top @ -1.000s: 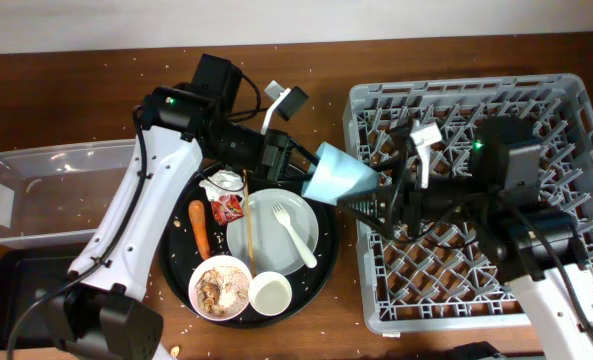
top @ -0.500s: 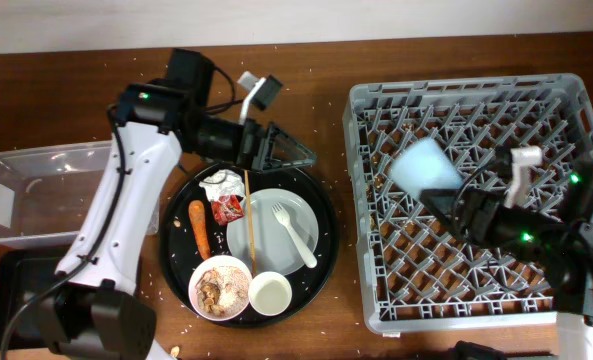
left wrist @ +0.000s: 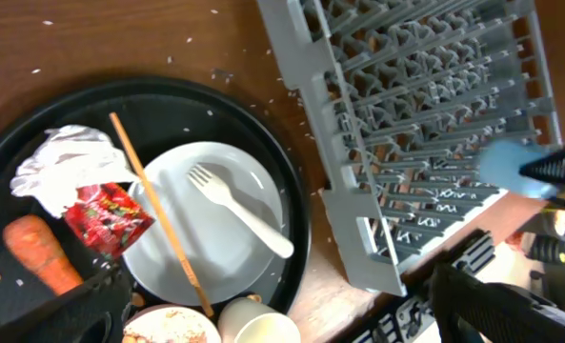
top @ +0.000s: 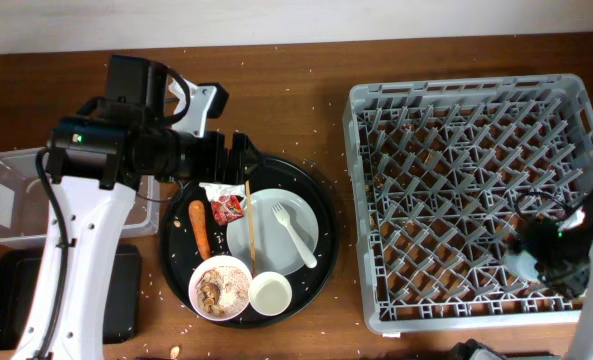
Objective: Sort waste into correct bins and load items into the dishwasher rack
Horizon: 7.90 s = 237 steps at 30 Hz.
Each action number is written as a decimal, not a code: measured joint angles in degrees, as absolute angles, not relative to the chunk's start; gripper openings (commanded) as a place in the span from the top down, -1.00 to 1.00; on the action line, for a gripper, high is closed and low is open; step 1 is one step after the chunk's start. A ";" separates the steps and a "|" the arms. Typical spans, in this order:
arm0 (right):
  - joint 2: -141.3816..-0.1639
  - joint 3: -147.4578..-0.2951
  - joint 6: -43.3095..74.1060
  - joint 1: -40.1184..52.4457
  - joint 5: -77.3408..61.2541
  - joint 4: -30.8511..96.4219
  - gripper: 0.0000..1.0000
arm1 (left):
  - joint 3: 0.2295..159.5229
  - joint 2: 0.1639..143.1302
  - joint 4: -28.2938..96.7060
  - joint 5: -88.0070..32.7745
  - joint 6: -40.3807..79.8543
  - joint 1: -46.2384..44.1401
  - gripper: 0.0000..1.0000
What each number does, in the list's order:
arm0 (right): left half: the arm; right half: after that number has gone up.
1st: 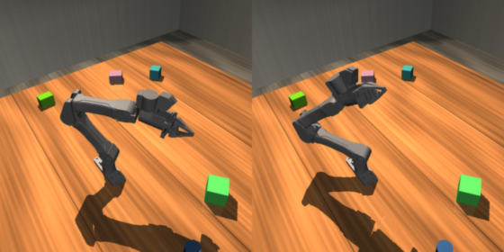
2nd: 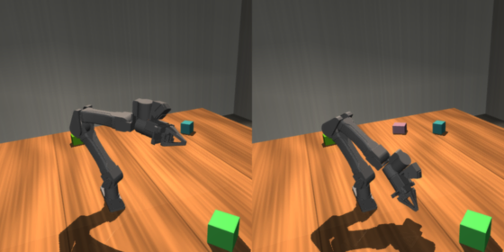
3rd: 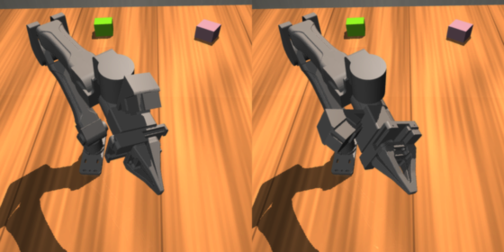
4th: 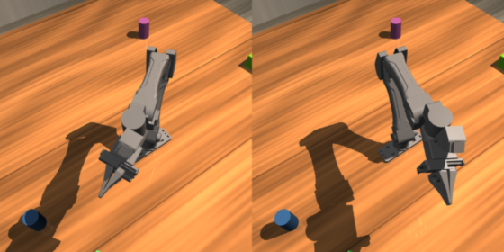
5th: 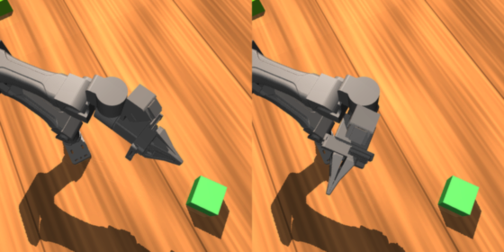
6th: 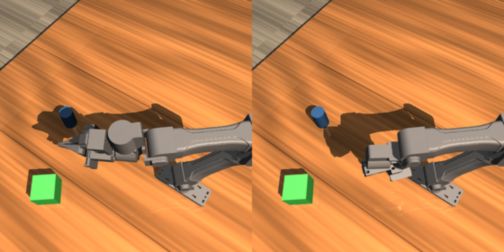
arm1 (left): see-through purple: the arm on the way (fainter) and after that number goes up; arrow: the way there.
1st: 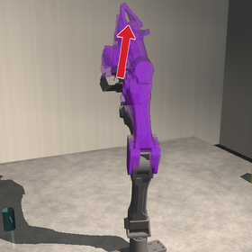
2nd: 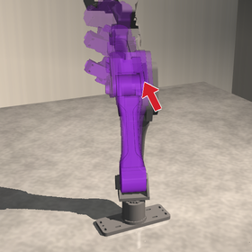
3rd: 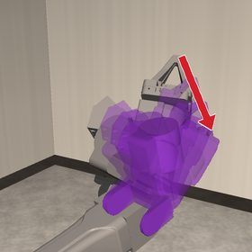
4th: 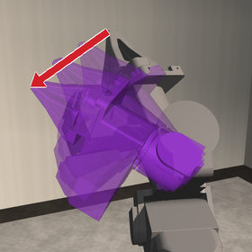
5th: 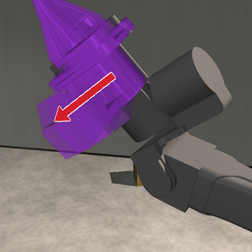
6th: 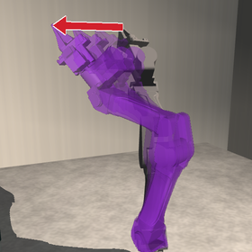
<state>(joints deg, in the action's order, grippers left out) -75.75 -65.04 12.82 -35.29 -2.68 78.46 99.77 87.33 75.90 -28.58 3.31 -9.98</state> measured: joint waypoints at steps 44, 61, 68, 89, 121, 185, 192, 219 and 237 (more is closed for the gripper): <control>-65.67 -80.29 -6.17 0.01 -64.93 67.83 -0.80 | 87.94 92.27 66.30 -82.06 -6.02 -14.46 0.99; -69.12 -80.23 -2.48 11.14 -64.88 54.19 -0.01 | 87.94 92.27 65.17 -81.56 -7.57 -17.72 -0.98; -60.80 -80.90 4.03 -7.51 -44.75 70.70 -0.02 | 87.96 92.33 64.64 -70.54 -6.15 -15.64 -0.99; -90.06 -86.02 12.71 -50.81 -11.22 77.80 -0.63 | 87.96 92.33 69.84 -50.19 -3.42 -15.62 -0.99; -114.19 -79.29 18.44 44.62 -0.40 46.11 0.43 | 95.81 75.35 93.67 5.43 20.64 9.04 -0.98; -95.64 -79.31 19.09 27.62 4.32 61.71 -0.15 | 95.81 75.31 93.69 5.41 20.64 9.04 -0.98; -97.82 -76.55 36.42 42.52 -0.97 56.36 0.12 | 95.81 75.31 93.67 5.43 20.64 9.04 -0.98; -81.78 -84.90 30.48 22.37 46.74 70.57 0.92 | 95.81 75.31 93.67 5.41 20.64 9.04 -0.99; -91.57 -84.53 -6.00 9.32 54.02 54.37 -0.16 | 95.83 75.31 93.69 5.41 20.64 9.04 -0.98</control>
<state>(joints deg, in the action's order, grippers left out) -91.57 -84.53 -6.00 9.32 54.02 54.37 95.83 75.31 93.69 5.41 20.64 9.04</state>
